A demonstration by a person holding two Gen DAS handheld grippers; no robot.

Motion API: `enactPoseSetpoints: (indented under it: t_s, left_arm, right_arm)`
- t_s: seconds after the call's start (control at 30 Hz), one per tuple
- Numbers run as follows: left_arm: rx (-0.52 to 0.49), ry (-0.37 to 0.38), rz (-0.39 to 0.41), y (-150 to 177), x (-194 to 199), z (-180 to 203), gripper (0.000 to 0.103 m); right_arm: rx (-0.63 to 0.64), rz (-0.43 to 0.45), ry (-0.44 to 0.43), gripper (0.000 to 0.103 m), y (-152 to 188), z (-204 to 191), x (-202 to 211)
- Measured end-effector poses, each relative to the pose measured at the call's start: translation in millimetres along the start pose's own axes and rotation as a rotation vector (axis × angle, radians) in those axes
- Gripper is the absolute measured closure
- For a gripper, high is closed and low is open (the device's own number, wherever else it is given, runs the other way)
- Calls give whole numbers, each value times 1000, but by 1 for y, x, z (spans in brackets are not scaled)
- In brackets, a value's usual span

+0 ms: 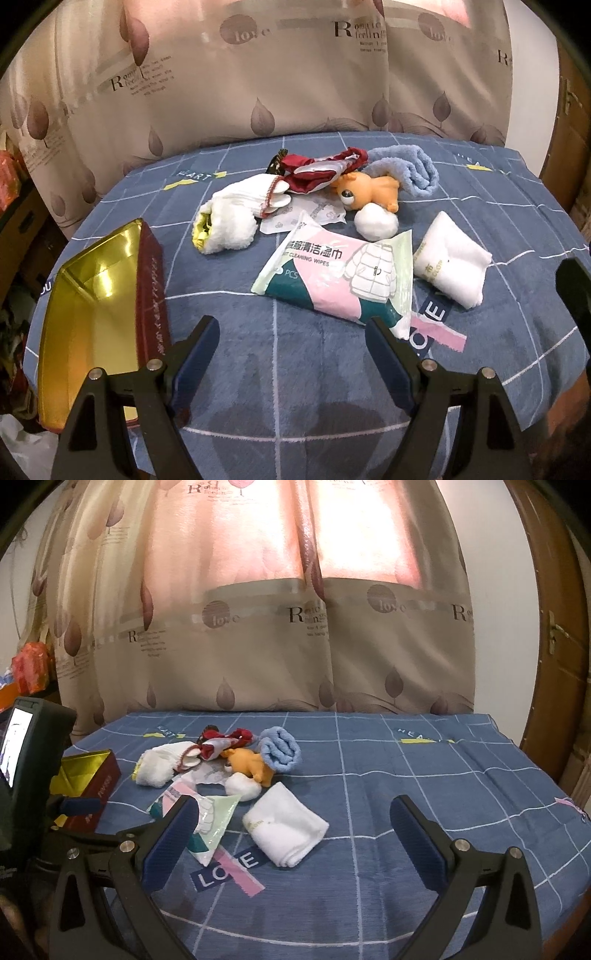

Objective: Organize soft objects

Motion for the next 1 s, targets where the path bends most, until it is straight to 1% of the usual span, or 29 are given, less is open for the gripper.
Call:
enactPoseSetpoints:
  t_s: [0.53, 1.0]
  left_arm:
    - [18, 7, -59, -2, -22, -1, 20]
    - [13, 5, -83, -3, -32, 3, 20]
  right_arm:
    - [0, -29, -1, 0, 7, 7, -11]
    - [-12, -55, -1, 0, 17, 18, -19]
Point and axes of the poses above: each gripper's, at about its wrist camera, not at the fingertips, and x roughly against the way its jaws point, z to its right, y to its underside, the point moved 9 cm from there along -x, roughly the way its jaws point, and after that the axes turned 5 degrees about x, right-handed, at the moved point
